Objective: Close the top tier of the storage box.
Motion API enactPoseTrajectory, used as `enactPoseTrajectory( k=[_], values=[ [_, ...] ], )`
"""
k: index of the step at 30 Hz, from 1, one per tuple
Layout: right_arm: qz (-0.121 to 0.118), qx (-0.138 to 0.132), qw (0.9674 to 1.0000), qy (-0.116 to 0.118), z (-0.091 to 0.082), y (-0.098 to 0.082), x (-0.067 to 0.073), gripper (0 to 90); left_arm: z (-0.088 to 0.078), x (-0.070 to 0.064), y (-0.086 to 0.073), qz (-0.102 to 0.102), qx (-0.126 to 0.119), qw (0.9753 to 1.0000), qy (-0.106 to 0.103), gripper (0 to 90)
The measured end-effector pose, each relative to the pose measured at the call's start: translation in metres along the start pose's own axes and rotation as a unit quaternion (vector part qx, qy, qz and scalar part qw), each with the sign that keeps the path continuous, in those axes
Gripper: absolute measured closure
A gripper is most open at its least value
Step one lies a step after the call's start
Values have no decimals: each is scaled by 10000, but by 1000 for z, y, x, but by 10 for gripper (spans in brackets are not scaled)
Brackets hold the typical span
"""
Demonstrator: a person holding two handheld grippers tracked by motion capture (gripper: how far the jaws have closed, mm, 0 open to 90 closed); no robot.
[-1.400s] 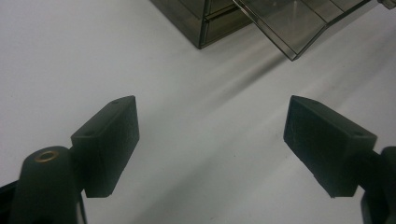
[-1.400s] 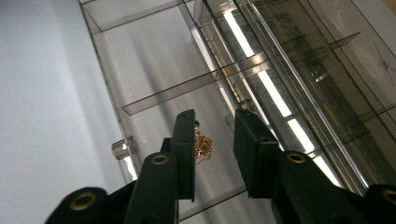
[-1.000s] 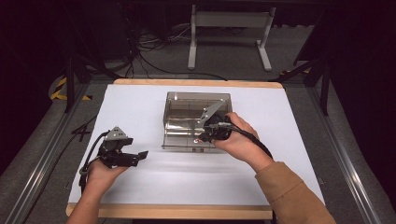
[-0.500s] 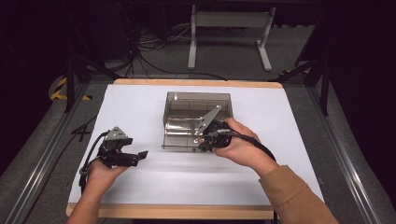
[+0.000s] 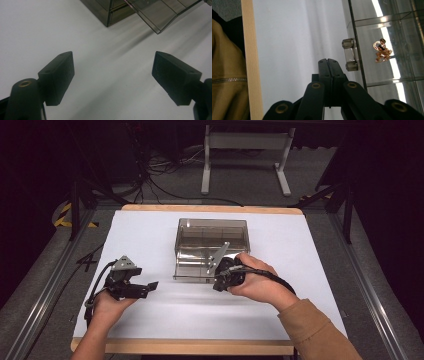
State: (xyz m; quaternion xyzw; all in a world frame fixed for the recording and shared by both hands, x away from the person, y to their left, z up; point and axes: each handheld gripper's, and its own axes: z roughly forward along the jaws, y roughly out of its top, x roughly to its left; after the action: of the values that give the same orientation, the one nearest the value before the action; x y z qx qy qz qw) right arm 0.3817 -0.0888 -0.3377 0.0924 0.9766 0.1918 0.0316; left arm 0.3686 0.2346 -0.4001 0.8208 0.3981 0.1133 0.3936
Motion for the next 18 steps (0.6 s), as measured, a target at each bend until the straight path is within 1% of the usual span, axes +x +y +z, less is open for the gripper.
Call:
enactPoseTrajectory(
  k=[1,5,6,8,10,14,15,16,18],
  values=[
    [-42,16,10000,0,1,0,0,900,0,0,0,22,-1,10000,5,189],
    [-70,104,9999,25,4,0,-1,900,-1,0,0,9,3,10000,3,189],
    [-55,165,9998,38,6,0,-1,900,-1,0,0,9,3,10000,3,189],
    [-80,231,9997,17,8,-1,-2,900,-1,1,0,31,-6,10000,11,189],
    [-72,280,9996,11,10,-1,-3,900,-1,0,0,6,-1,10000,14,188],
    [-141,380,9991,-139,13,0,-5,900,-1,1,-1,27,14,10000,24,187],
    [-177,396,9989,-158,14,0,-5,900,-1,1,-1,18,14,10000,20,186],
    [-163,412,9989,-181,15,0,-5,900,-1,1,-1,-9,-6,10000,16,187],
    [-219,449,9984,-262,15,1,-6,900,-2,1,-1,-3,-5,10000,19,187]
  ],
)
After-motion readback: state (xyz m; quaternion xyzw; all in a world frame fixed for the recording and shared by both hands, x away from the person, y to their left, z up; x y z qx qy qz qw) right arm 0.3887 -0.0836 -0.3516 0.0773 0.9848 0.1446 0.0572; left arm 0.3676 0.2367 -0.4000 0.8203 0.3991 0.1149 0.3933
